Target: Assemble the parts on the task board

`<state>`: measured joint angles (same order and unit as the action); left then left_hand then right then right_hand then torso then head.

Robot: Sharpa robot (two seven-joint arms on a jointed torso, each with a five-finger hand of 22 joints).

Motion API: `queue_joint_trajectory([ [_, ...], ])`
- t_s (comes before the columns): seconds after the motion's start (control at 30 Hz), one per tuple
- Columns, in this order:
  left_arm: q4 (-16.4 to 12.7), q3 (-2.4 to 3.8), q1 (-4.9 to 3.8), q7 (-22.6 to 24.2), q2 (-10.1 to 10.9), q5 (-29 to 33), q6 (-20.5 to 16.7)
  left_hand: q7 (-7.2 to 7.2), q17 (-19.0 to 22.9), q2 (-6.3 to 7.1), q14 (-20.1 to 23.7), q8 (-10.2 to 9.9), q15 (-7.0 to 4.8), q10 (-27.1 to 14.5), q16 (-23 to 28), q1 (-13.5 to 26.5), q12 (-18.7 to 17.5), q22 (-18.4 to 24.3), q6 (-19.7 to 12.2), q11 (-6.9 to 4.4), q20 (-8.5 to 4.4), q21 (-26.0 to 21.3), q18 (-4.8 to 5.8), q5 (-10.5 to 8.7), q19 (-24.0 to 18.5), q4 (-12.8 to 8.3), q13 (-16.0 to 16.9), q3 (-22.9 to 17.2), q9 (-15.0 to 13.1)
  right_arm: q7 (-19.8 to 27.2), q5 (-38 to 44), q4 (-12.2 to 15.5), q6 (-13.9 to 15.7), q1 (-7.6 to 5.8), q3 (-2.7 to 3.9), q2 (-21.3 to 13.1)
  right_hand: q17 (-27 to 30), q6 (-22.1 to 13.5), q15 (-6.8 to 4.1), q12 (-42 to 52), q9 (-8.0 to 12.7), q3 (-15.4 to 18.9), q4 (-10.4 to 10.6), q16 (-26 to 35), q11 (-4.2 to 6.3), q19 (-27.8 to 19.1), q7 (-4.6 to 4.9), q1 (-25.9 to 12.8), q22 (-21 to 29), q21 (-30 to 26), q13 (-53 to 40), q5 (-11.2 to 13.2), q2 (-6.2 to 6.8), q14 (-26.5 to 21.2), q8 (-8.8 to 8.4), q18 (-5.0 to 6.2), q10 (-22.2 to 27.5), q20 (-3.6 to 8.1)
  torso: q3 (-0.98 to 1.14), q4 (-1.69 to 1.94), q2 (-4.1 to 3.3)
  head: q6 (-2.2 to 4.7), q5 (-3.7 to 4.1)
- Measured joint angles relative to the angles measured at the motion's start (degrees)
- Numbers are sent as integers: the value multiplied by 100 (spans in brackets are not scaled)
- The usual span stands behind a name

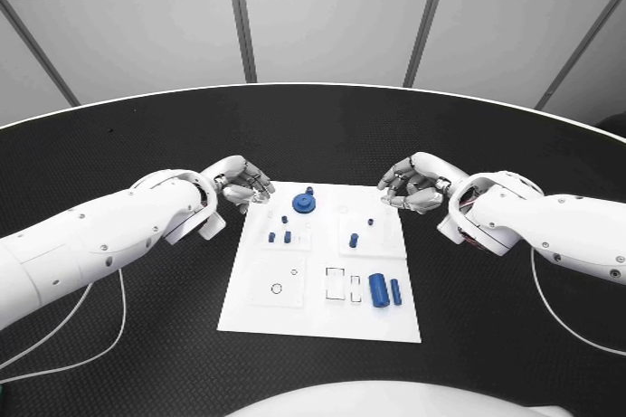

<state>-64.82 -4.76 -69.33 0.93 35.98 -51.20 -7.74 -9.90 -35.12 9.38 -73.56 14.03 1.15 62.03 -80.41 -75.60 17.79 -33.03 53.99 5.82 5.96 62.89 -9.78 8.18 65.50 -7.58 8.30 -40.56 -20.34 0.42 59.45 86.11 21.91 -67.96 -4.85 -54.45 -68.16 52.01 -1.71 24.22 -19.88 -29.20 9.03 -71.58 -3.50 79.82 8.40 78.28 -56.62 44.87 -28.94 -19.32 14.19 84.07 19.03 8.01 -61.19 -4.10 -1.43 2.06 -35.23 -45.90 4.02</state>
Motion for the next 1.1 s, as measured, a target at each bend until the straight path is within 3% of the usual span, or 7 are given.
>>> queue_joint_trajectory([
  [0.2,-551,11,-39,259,525,1760,78,17,1043,32,407,0,19,-76,380,32,-28,254,20,28,20,-217,-5,2,-149,63,-18,63,0,-424,1353,-27,-569,-3,1,4,-213,58,27,-490,22,-47,-97,-218,-39,66,-24,-7,-333,395,505,281,7,-11,-57,0,39,-29,-18,-37,80,34,110],
  [0.3,-823,12,-44,415,772,2722,278,17,1512,40,691,0,19,-96,605,68,-28,336,20,13,27,-368,-4,2,-269,144,-23,168,0,-601,2049,-79,-676,-3,0,61,-258,61,54,-621,35,-65,-115,-252,-39,88,-21,-34,-409,475,663,484,34,1,-86,0,39,-51,-25,-53,111,75,187],
  [0.4,-1086,12,-46,612,1006,3823,538,17,1646,26,842,0,32,-113,724,83,-28,403,20,31,44,-485,-3,2,-333,183,-25,265,0,-741,2697,-137,-662,-2,-1,133,-273,61,65,-768,68,-174,-129,-285,-64,96,-21,-40,-498,566,863,870,40,-10,-168,1,63,-60,-32,-61,134,115,238],
  [0.57,-1491,12,-46,899,1323,5245,923,18,1675,0,939,22,30,-154,768,108,1,478,20,31,42,-601,-3,2,-391,229,-31,406,-1,-864,3338,-222,-546,-1,-2,281,-308,20,104,-849,95,-214,-120,-302,-96,117,21,-78,-547,597,1000,947,78,-8,-222,1,96,-80,-40,-69,151,154,277],
  [0.63,-1595,11,-46,950,1401,5543,982,17,1684,0,961,22,52,-154,789,108,1,488,20,30,60,-604,-2,2,-409,229,-36,406,-1,-875,3407,-256,-534,0,-2,339,-350,1,104,-872,105,-229,-135,-364,-100,122,40,-78,-600,685,1040,947,78,-8,-232,-4,101,-83,-43,-71,152,159,284],
  [0.7,-1697,11,-46,997,1472,5763,1023,18,1685,0,981,22,49,-154,790,108,1,494,19,30,60,-630,-2,2,-409,237,-36,430,-1,-875,3450,-306,-533,1,-3,416,-407,-12,133,-893,112,-232,-132,-410,-120,167,53,-78,-657,765,1077,947,78,5,-266,-90,120,-91,-43,-71,151,163,286],
  [1.1,-1864,11,-47,1071,1576,5944,1077,18,1697,0,1010,22,61,-154,812,108,1,522,18,30,60,-654,0,2,-409,229,-41,469,-1,-804,3503,-604,-754,30,-20,812,-589,9,142,-914,118,-332,-175,-588,-146,229,72,-78,-908,1071,1202,933,78,-4,-267,-89,61,-112,-53,-61,100,141,268],
])
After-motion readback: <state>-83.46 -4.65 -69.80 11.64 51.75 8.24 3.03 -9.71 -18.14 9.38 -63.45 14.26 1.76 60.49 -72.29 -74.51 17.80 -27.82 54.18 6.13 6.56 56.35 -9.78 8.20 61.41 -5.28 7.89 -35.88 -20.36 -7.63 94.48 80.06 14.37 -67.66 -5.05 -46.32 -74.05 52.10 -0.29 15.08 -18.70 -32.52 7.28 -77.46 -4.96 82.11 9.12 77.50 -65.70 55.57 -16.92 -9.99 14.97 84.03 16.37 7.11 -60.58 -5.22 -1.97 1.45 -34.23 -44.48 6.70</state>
